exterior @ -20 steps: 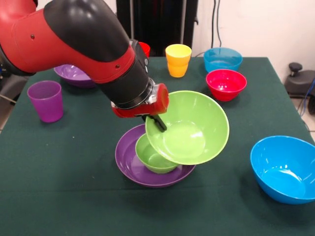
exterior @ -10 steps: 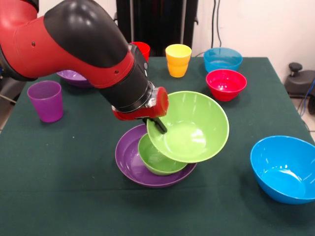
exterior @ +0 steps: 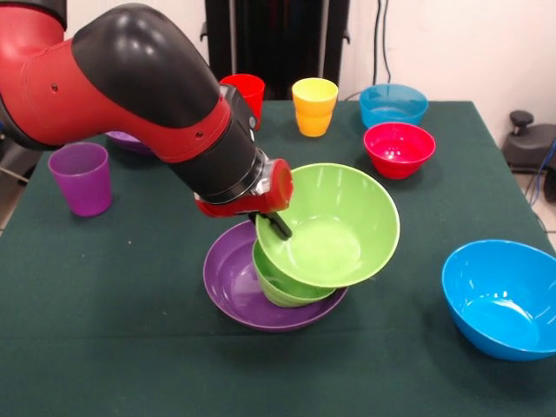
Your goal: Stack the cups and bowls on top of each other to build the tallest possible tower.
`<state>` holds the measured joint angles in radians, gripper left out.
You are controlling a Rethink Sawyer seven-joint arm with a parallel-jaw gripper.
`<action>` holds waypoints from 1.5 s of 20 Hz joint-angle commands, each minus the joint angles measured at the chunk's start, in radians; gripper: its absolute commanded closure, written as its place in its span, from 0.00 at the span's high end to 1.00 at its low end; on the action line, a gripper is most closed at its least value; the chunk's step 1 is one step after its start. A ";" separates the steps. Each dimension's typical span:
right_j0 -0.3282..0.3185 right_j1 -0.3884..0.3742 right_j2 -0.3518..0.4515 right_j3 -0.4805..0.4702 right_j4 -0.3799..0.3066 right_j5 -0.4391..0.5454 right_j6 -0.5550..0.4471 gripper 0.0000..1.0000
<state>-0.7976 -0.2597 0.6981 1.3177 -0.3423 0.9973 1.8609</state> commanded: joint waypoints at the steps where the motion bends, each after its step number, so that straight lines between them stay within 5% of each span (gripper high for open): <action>1: 0.008 0.027 0.022 -0.053 -0.079 0.040 -0.316 0.00; 30: 0.001 0.036 0.027 -0.045 -0.105 0.021 -0.313 0.00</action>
<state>-0.8044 -0.2483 0.7145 1.3175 -0.3587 0.9976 1.8609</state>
